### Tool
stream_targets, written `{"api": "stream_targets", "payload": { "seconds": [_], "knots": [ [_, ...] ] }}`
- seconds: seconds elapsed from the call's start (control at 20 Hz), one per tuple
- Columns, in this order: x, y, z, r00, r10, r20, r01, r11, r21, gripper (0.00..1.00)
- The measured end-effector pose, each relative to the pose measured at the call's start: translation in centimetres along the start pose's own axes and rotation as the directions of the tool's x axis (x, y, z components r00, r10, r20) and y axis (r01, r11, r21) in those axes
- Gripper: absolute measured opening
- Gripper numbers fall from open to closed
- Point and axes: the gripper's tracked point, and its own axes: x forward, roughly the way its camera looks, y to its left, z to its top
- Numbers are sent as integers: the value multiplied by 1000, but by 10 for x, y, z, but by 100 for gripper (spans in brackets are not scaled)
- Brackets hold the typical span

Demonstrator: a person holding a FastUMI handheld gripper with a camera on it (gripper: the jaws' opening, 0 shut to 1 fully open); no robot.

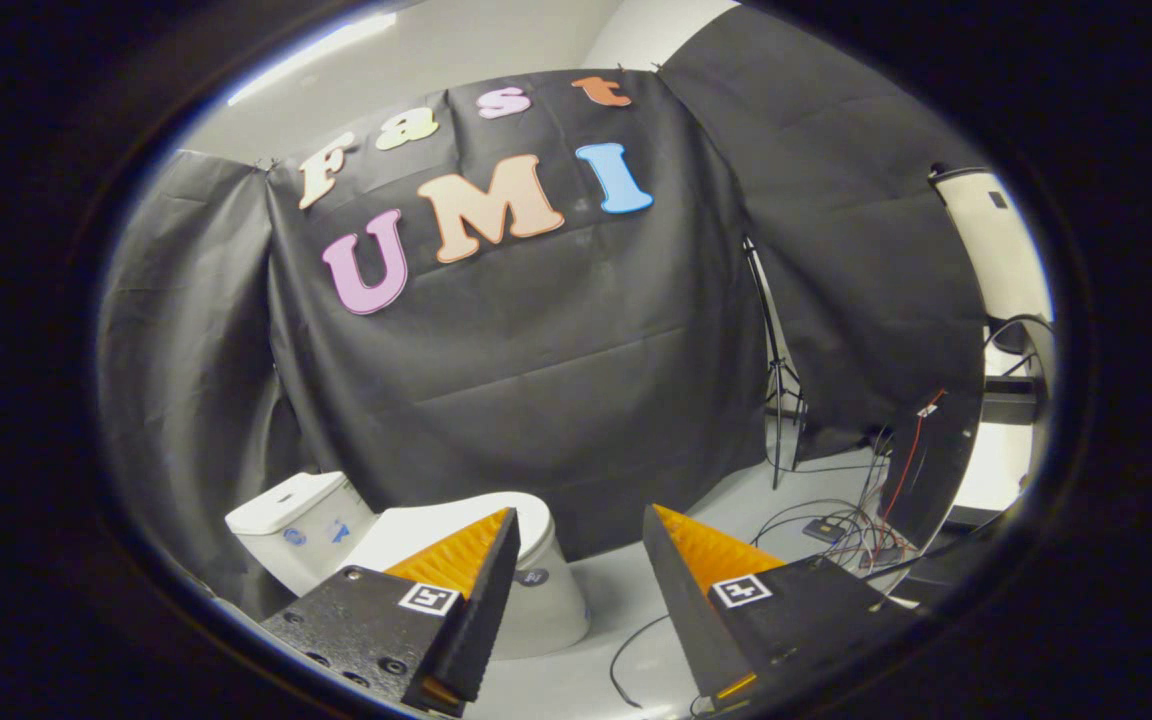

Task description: Open the toilet lid.

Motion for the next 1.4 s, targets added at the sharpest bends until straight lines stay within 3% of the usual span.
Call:
{"api": "stream_targets", "payload": {
  "seconds": [0.95, 1.2, 1.4],
  "knots": [
    [32, 3, -30, 988, 141, -66, -129, 980, 150, 77],
    [57, 8, -45, 977, 186, -103, -158, 960, 232, 77],
    [84, 8, -60, 979, 182, -87, -135, 911, 390, 77]
  ]
}}
